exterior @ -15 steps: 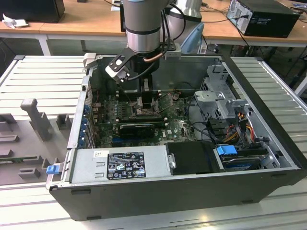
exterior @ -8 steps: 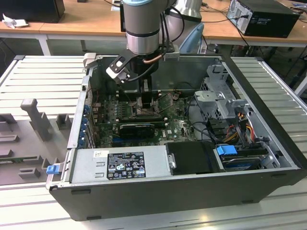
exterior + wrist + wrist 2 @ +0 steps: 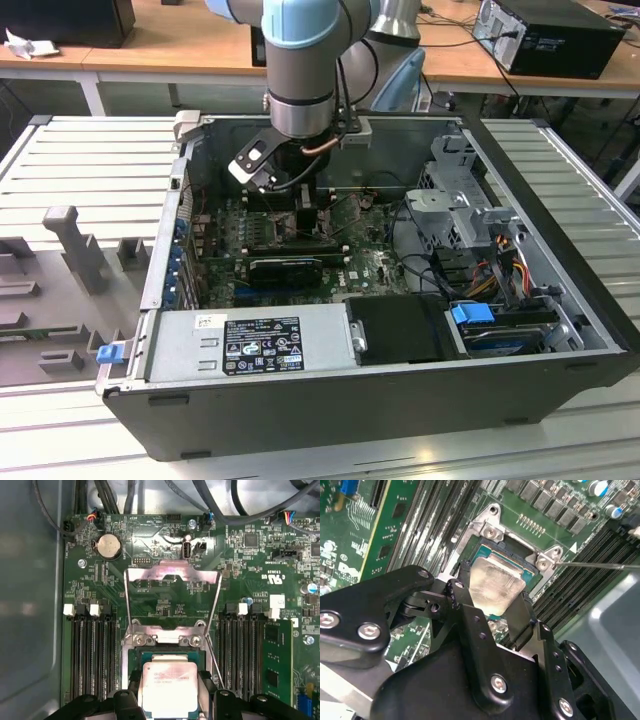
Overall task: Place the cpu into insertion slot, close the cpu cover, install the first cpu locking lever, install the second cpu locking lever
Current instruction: 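Place the cpu into insertion slot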
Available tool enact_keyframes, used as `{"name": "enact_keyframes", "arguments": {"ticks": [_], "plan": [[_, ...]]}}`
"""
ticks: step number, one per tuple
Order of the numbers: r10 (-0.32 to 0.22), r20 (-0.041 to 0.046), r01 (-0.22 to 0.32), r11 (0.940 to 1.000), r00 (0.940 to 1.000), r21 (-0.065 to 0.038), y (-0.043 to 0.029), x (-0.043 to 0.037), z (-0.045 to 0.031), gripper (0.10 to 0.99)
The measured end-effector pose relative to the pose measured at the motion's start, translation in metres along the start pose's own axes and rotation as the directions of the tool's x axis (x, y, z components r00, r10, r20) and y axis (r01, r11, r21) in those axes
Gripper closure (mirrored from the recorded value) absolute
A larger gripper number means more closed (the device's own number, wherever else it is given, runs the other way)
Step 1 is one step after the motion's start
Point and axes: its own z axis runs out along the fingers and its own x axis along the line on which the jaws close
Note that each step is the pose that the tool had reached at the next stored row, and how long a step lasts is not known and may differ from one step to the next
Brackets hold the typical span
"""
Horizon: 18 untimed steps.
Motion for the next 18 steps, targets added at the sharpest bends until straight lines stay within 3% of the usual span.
{"name": "enact_keyframes", "arguments": {"ticks": [18], "plan": [[0.0,-0.0002,0.0,1.0,1.0,0.001,-0.0004,0.0024,0.0049,0.557]]}}
